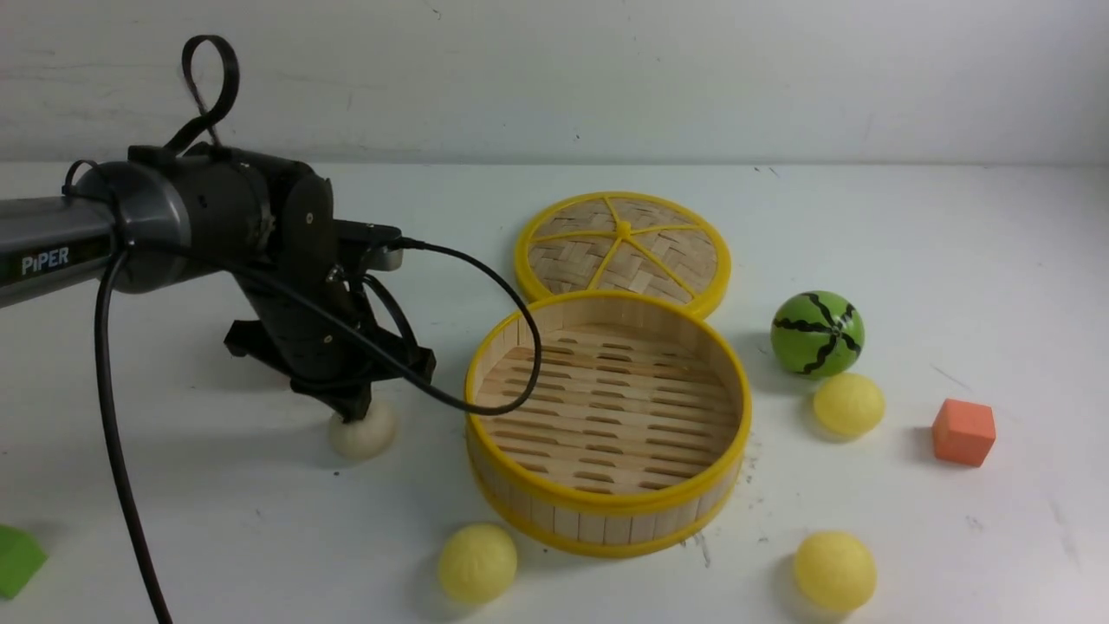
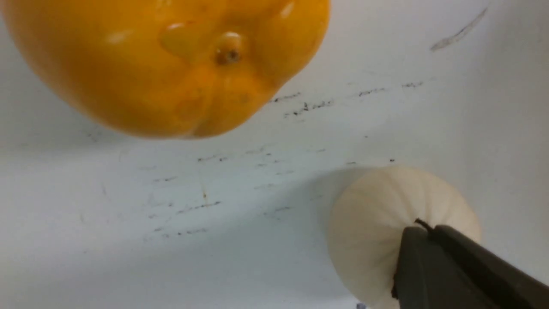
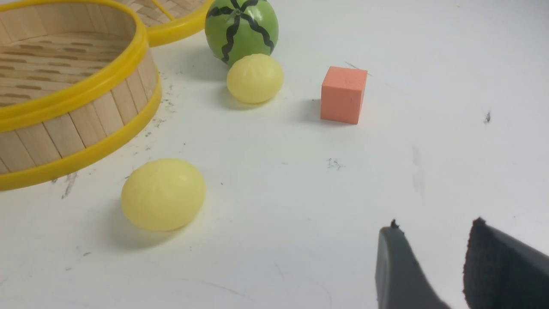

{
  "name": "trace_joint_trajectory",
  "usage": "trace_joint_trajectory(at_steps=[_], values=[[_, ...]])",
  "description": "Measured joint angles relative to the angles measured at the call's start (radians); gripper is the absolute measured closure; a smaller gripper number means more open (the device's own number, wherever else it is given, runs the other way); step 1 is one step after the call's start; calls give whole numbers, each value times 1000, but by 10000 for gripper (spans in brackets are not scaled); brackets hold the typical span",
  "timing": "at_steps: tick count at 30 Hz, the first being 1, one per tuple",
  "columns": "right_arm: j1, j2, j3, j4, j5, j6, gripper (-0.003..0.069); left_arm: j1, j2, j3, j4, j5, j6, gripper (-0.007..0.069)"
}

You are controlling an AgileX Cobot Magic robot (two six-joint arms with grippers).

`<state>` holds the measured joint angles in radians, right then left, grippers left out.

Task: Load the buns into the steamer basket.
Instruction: Use the left arm to grab a steamed stuffed bun

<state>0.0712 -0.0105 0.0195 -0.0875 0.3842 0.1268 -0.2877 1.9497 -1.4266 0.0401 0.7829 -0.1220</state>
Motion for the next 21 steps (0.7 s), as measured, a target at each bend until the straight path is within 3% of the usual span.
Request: trace_joint_trajectory(at_steps=[7,14,17,21], values=[[0,0,0,0,0,0,418,-9,-144,-2,9,21,3,638],[0,0,0,0,0,0,418,-9,-122,-7,9,61,1,629],[0,0,0,0,0,0,418,-9,-88,-7,6,57,1,589],[0,0,0,0,0,0,418,-9,-26,-7,5,19,-2,436]])
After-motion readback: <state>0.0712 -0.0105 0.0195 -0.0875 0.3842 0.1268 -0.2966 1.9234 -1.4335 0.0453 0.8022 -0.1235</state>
